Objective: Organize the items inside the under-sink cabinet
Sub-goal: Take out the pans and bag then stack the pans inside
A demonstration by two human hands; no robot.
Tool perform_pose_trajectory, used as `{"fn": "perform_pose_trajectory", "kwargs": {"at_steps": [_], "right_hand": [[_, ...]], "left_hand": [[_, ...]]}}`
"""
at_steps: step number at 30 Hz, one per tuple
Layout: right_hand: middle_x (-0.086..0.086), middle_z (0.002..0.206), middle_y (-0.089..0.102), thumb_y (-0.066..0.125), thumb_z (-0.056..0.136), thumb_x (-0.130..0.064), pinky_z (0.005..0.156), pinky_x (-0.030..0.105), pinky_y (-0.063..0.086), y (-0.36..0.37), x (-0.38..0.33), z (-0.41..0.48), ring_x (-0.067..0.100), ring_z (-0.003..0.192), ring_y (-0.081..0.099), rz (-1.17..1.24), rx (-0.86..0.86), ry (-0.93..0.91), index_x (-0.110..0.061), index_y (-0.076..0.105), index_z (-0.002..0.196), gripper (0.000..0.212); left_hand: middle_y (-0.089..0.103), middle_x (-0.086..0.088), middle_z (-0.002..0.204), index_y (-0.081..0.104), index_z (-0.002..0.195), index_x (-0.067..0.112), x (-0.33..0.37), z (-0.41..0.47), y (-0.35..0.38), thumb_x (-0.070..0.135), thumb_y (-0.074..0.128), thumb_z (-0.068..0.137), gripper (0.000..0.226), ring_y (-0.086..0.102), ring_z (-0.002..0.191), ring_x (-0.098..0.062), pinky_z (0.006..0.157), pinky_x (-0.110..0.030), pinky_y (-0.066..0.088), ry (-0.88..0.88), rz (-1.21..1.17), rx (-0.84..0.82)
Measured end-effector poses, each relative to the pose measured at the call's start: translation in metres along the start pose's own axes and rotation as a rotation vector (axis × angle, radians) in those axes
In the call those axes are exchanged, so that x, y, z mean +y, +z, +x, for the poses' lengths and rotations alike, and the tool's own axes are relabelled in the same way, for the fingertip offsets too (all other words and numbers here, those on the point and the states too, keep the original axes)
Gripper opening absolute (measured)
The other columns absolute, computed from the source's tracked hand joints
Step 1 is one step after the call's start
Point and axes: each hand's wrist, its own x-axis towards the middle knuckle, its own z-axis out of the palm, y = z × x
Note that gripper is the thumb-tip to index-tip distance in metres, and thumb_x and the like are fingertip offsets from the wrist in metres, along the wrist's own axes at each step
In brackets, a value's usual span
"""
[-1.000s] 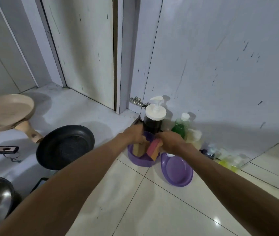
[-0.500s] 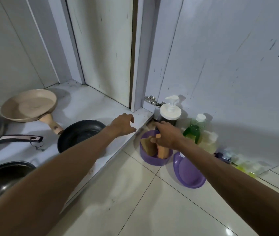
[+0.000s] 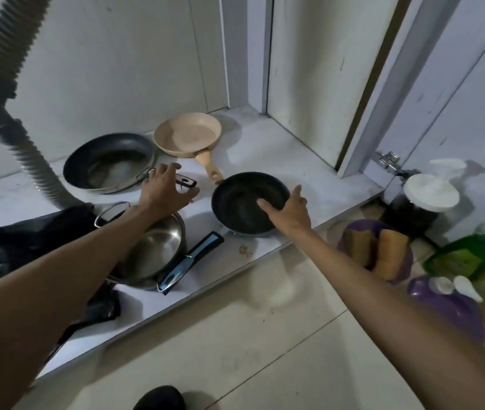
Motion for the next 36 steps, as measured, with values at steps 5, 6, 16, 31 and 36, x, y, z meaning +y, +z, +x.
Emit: {"fn": "perform_pose_trajectory", "kwargs": {"at_steps": [5,6,16,31,36], "right_hand": [[0.018,0.142,0.043,0.064,0.092,-0.020,0.094,0.046,0.052,0.034,-0.003,0.019,0.038,0.120,0.055,-0.012,0.188,0.153,-0.012,0.022,0.151,0.073],[0.017,0.138,0.047,0.063,0.091,-0.015,0.091,0.044,0.052,0.034,0.000,0.021,0.038,0.116,0.057,-0.022,0.235,0.148,-0.011,0.030,0.146,0.065],[0.016,0.124,0.062,0.050,0.092,0.000,0.083,0.040,0.050,0.027,0.013,0.032,0.035,0.110,0.061,-0.018,0.322,0.042,-0.014,0.047,0.133,0.043],[0.015,0.118,0.063,0.037,0.101,-0.012,0.073,0.034,0.040,-0.033,0.066,-0.004,0.038,0.103,0.059,-0.254,0.076,-0.306,-0.021,0.051,0.131,0.034],[0.011,0.116,0.063,0.039,0.100,-0.011,0.073,0.031,0.039,-0.062,0.082,-0.024,0.025,0.092,0.054,-0.286,-0.045,-0.332,-0.024,0.052,0.131,0.037]], "left_hand": [[0.053,-0.012,0.134,0.053,0.128,0.017,-0.078,-0.021,-0.012,0.046,0.053,0.091,0.047,0.050,0.121,-0.034,0.101,-0.049,0.041,-0.268,-0.003,-0.048],[0.058,-0.011,0.129,0.057,0.125,0.019,-0.085,-0.025,-0.013,0.053,0.050,0.091,0.049,0.054,0.117,-0.033,0.099,-0.047,0.044,-0.325,-0.024,-0.072],[0.071,-0.004,0.097,0.075,0.099,0.029,-0.096,-0.039,-0.029,0.031,0.079,0.073,0.026,0.063,0.096,-0.021,0.090,-0.034,0.049,-0.362,0.052,-0.334],[0.063,-0.007,0.071,0.071,0.079,0.010,-0.017,-0.125,-0.013,0.012,0.068,0.076,0.005,0.057,0.074,-0.020,0.075,-0.035,0.051,-0.241,0.010,-0.336],[0.066,-0.011,0.078,0.072,0.083,0.011,0.024,-0.158,-0.008,0.013,0.067,0.076,0.009,0.060,0.077,-0.024,0.075,-0.034,0.051,-0.185,-0.002,-0.358]]}}
